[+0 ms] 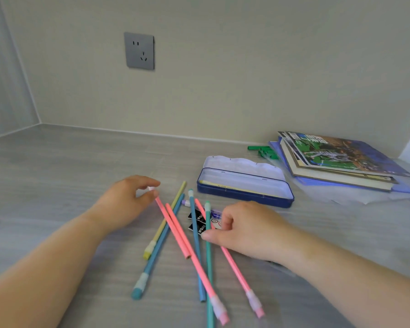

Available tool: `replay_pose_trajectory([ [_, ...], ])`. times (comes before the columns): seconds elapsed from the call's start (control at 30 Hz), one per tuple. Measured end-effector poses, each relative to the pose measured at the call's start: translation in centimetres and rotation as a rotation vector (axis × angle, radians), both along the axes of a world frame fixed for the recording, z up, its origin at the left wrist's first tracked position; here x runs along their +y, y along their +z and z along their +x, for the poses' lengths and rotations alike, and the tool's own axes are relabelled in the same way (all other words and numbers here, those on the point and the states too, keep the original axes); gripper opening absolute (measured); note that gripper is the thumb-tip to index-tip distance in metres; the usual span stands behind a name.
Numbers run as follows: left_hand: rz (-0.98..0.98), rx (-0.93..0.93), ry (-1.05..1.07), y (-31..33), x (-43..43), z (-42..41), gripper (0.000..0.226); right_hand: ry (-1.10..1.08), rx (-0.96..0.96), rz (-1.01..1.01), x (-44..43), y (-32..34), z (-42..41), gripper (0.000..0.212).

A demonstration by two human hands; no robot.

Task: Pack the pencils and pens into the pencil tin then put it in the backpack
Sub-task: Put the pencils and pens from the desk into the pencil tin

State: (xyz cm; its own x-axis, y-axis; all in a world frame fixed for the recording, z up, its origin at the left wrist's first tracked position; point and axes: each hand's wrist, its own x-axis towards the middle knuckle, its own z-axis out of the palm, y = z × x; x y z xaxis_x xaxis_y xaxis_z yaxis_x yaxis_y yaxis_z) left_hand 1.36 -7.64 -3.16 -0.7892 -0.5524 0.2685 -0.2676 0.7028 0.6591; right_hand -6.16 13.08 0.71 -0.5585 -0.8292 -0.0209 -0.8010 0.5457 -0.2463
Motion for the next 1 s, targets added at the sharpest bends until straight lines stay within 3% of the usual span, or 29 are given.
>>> replay_pose_trajectory([
  [0.13, 0.038, -0.014, -0.020, -0.1, -0.4, 0.2, 0.024, -0.115, -0.085, 0.121, -0.8, -0.2, 0.2, 0.053],
  [0.3, 0.066, 0.003, -0.066, 0.2, 0.0, 0.4, 0.024, -0.187, -0.173, 0.079, -1.2, -0.3, -0.1, 0.056],
  [0.53, 0.059, -0.060, -0.193, 0.0, 0.6, 0.4, 0.022, -0.172, -0.071, -0.087, -0.8, 0.3, 0.2, 0.034],
  [0.7, 0.011, -0.092, -0.268, -0.1, 0.7, 0.5, 0.015, -0.197, -0.096, 0.046, -2.2, 0.3, 1.2, 0.055],
  [0.83, -0.011, -0.087, -0.251, 0.0, 0.5, 0.7, 0.016, -0.147, 0.026, 0.179, -3.5, 0.4, 1.9, 0.047],
  [1.0, 0.002, -0.069, -0.252, 0.3, 0.2, 1.0, 0.030, -0.148, 0.018, 0.211, -4.7, 0.1, 1.7, 0.041],
])
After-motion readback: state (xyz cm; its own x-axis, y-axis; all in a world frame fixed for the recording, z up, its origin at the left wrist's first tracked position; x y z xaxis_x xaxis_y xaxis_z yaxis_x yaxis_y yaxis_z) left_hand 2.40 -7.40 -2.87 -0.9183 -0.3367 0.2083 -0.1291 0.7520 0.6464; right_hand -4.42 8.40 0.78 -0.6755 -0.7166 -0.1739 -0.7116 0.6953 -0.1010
